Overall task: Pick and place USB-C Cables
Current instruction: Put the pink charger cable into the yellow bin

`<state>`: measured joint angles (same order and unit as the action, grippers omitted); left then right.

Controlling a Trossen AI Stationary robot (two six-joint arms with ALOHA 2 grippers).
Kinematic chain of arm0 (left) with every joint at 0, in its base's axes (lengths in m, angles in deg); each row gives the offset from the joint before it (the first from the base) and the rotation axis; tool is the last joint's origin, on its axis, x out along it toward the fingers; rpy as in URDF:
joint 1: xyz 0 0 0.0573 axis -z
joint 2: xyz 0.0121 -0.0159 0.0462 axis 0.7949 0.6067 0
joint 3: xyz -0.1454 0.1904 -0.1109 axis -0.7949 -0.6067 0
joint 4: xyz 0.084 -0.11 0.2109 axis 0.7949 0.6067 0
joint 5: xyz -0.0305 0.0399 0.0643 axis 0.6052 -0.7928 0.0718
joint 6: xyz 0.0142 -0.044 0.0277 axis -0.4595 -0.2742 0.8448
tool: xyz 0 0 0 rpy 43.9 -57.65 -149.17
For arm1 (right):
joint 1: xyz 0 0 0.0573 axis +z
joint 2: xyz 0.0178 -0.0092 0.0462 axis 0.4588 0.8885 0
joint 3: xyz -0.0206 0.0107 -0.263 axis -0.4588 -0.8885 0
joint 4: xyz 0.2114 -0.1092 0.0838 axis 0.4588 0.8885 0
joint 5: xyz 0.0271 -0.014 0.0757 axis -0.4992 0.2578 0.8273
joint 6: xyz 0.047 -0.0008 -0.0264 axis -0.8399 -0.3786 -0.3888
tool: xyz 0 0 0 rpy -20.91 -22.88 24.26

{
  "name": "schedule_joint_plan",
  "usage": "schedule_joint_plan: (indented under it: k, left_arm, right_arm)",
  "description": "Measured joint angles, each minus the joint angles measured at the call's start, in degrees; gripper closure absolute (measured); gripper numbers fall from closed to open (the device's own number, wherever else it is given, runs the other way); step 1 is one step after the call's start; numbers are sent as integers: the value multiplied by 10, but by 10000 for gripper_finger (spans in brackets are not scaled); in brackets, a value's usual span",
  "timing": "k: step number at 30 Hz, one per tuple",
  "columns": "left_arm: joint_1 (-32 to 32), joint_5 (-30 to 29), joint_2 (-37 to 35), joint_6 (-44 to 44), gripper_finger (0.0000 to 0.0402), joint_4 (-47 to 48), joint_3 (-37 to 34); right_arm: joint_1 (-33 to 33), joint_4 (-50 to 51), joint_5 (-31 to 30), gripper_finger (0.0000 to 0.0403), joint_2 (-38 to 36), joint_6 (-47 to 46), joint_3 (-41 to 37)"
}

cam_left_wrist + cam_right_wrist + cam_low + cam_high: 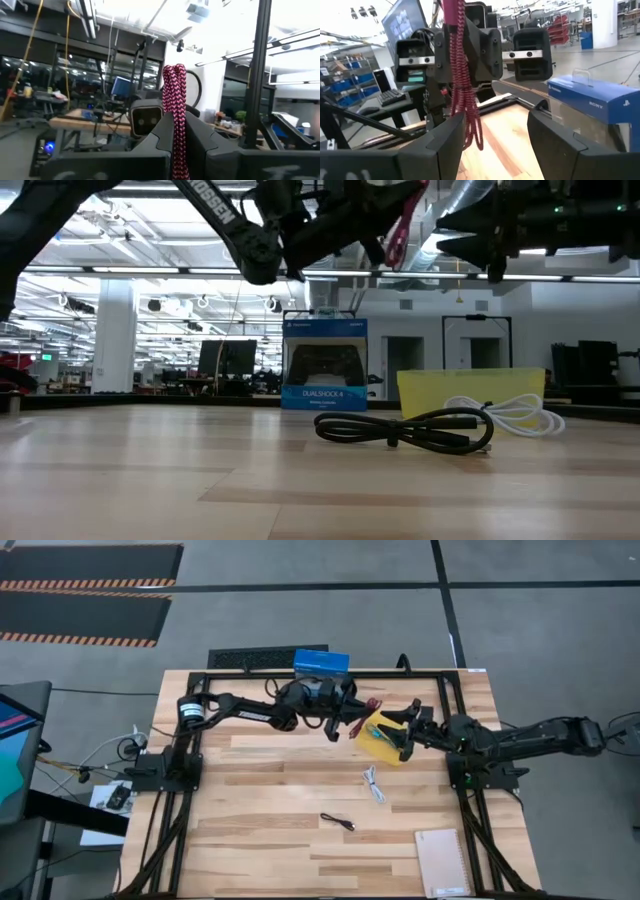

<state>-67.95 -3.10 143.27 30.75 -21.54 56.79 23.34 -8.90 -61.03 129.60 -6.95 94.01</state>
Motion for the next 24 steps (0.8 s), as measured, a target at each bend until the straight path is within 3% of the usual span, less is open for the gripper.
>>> schedule_joint_plan:
  k: [8,13,24]
  left_arm:
    - [0,14,8,-1,398,14,1]
    - [0,23,8,-1,398,14,1]
    - [0,33,8,-2,398,15,1]
  right_arm:
    - [0,-28,2,161,37,15,0]
    - [0,-37,10,139,60,15,18]
    - [-19,-29,70,106,129,15,80]
